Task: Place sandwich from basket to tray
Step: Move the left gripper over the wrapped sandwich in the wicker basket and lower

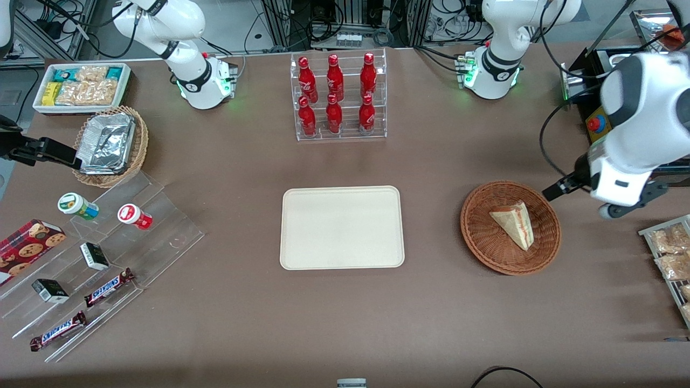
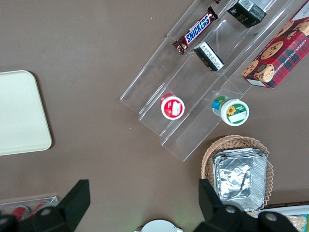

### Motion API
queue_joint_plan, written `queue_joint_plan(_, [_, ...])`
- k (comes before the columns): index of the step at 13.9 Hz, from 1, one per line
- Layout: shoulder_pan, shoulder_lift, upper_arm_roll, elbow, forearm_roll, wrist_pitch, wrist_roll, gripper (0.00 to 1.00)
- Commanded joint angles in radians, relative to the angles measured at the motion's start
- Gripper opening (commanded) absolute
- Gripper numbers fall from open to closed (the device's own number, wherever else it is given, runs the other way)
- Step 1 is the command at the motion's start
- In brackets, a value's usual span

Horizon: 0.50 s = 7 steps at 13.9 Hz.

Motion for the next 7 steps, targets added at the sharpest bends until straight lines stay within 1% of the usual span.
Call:
queue_joint_plan(1, [-0.007, -0.046, -0.006, -0.154, -0.009, 0.139, -0.074, 1.0])
queue_joint_plan(3, [-0.008, -0.057, -0.004, -0.249, -0.009, 0.266, -0.096, 1.0])
queue_joint_plan(7, [-0.003, -0.024, -0.003, -0.297, -0.009, 0.406, -0.126, 1.0])
